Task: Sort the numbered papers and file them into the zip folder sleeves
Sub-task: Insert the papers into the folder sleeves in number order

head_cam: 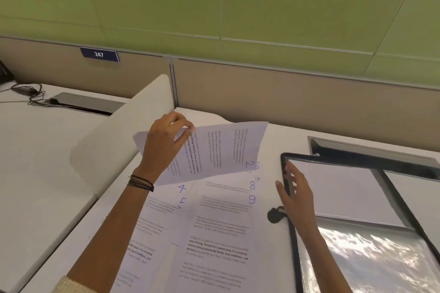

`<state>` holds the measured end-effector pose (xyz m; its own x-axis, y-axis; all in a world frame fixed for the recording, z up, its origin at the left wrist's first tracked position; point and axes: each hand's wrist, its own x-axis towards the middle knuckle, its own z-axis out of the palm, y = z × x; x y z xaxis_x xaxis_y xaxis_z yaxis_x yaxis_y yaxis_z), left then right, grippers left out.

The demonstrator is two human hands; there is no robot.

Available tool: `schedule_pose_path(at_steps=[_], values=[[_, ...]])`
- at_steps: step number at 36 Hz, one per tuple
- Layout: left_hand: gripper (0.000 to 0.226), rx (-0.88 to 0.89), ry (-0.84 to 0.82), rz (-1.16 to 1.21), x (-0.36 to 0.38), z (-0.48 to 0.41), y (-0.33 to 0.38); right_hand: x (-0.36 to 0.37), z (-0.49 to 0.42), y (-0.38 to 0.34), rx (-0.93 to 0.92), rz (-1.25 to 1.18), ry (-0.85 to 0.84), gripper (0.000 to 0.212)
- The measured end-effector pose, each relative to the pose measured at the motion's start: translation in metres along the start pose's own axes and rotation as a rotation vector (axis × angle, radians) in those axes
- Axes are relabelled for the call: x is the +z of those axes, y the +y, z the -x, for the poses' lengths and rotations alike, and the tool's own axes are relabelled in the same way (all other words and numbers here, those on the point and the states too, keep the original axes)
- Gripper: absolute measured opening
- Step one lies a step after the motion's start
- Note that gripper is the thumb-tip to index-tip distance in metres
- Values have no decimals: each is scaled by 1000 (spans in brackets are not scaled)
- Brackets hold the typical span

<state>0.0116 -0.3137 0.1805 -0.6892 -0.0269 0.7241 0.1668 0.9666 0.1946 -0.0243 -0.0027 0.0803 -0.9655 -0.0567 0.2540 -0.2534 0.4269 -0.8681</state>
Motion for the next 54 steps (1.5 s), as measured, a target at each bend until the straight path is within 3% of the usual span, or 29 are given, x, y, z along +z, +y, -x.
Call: schedule_pose_path(at_steps=[8, 18, 20, 25, 31, 34, 42, 46, 54], values=[[33, 86, -58, 92, 8, -15, 43, -41, -10, 6, -14, -24, -13, 70], [34, 130, -122, 197, 24, -27, 109, -95, -9, 15, -60, 50, -41, 82], [35, 133, -146, 240, 29, -28, 124, -109, -7, 20, -73, 50, -19, 74], [35, 137, -172, 311, 43, -27, 154, -140, -2, 34, -105, 42, 71, 30], [38, 114, -229, 365, 59, -24, 197, -181, 4, 53, -152, 1, 165, 5], [39, 98, -277, 384, 64, -24, 217, -202, 6, 66, -122, -23, 177, 14], [29, 47, -414, 363, 84, -19, 268, -250, 11, 82, -109, -72, 249, 12], [19, -16, -473, 388, 96, -10, 288, -270, 12, 96, -95, -69, 254, 24], [6, -114, -506, 502, 123, 11, 322, -305, 15, 125, -63, -53, 257, 32]])
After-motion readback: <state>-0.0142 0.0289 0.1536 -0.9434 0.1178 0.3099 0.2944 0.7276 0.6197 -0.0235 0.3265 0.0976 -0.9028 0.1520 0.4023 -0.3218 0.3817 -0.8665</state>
